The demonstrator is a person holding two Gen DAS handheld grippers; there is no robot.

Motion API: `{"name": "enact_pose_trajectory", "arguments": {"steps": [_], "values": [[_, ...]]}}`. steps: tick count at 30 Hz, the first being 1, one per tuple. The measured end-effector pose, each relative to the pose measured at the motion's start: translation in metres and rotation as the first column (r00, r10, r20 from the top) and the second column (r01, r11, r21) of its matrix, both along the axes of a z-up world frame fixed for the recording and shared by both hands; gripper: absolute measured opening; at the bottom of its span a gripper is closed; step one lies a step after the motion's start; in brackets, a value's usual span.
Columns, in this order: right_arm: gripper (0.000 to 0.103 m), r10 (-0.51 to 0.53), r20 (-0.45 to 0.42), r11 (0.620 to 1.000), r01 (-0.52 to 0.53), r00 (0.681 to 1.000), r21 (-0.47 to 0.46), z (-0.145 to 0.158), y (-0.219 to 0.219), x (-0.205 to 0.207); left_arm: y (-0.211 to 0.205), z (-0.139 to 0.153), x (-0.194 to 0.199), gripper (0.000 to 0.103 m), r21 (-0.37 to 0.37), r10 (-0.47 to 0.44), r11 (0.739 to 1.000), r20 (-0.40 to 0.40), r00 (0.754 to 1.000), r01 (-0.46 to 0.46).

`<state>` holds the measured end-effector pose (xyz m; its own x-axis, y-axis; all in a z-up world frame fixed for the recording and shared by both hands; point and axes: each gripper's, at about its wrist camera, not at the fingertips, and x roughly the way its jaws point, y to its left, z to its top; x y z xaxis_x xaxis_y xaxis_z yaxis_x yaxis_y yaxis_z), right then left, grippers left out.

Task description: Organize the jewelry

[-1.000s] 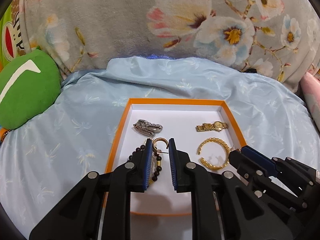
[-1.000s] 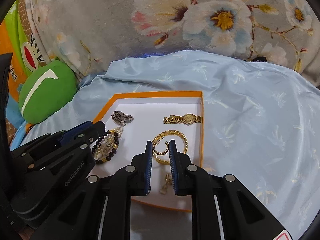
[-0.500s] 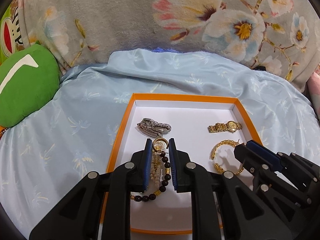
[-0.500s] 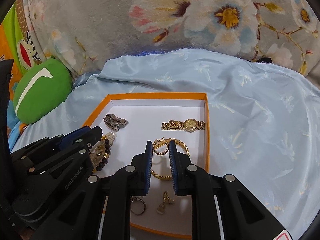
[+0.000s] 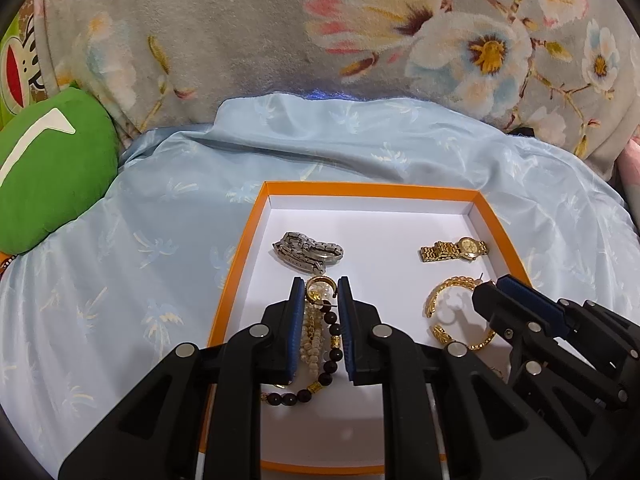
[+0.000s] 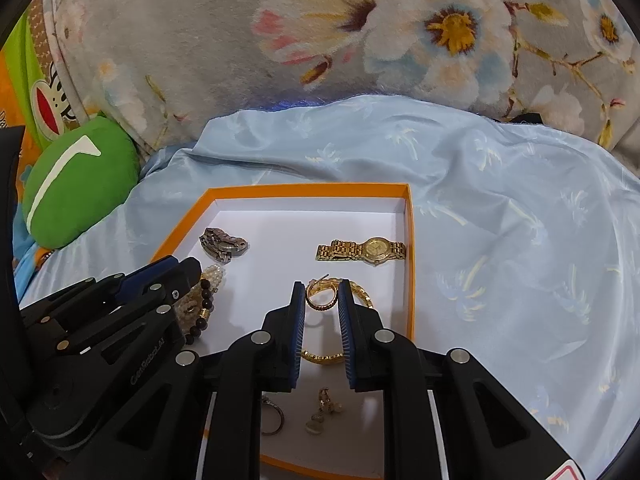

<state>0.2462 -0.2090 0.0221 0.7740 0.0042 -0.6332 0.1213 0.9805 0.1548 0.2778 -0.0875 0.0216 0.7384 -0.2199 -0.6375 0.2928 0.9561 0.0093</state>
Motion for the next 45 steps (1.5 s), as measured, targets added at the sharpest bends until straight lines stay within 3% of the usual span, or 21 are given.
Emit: {"name": "enact_pose_trajectory", "arguments": {"steps": [8,10,13,15,23,26,32,36,45], "values": [[0.018,-0.003,0.014,1.0,0.003,1.0,-0.001,0.001,-0.001,-0.001,0.001,0.0,-0.001,0.016,-0.003,0.012,1.0,0.016,1.0,-0.012],[0.022,-0.004,0.017,1.0,0.004,1.0,-0.002,0.001,-0.001,-0.001,0.001,0.001,-0.001,0.017,-0.005,0.015,1.0,0.018,1.0,-0.014],[0.03,-0.011,0.026,1.0,0.011,1.0,-0.002,0.002,-0.002,-0.003,0.002,0.0,0.0,0.026,-0.006,0.024,1.0,0.02,1.0,-0.024],[0.033,-0.014,0.031,1.0,0.014,0.999,-0.001,0.002,-0.002,-0.003,0.003,0.002,-0.001,0.039,-0.012,0.035,0.999,0.029,0.999,-0.034],[0.041,-0.029,0.053,0.999,0.03,0.998,-0.019,0.005,-0.001,-0.013,0.003,0.003,-0.009,0.041,-0.005,0.036,0.999,0.05,0.998,-0.035],[0.049,-0.038,0.071,0.999,0.041,0.997,-0.028,0.007,-0.001,-0.023,0.006,0.004,-0.018,0.041,-0.006,0.042,0.999,0.069,0.997,-0.041],[0.057,-0.075,0.08,0.996,0.077,0.994,-0.033,0.009,-0.002,-0.06,0.014,0.005,-0.046,0.041,-0.014,0.042,0.999,0.091,0.995,-0.041],[0.059,-0.084,0.056,0.996,0.085,0.995,-0.025,0.005,0.002,-0.08,0.021,0.006,-0.071,0.051,-0.009,0.051,0.999,0.113,0.992,-0.05],[0.065,-0.093,-0.003,0.994,0.093,0.996,-0.049,-0.003,0.018,-0.117,0.034,-0.004,-0.106,0.052,-0.013,0.069,0.998,0.041,0.997,-0.068]]}}
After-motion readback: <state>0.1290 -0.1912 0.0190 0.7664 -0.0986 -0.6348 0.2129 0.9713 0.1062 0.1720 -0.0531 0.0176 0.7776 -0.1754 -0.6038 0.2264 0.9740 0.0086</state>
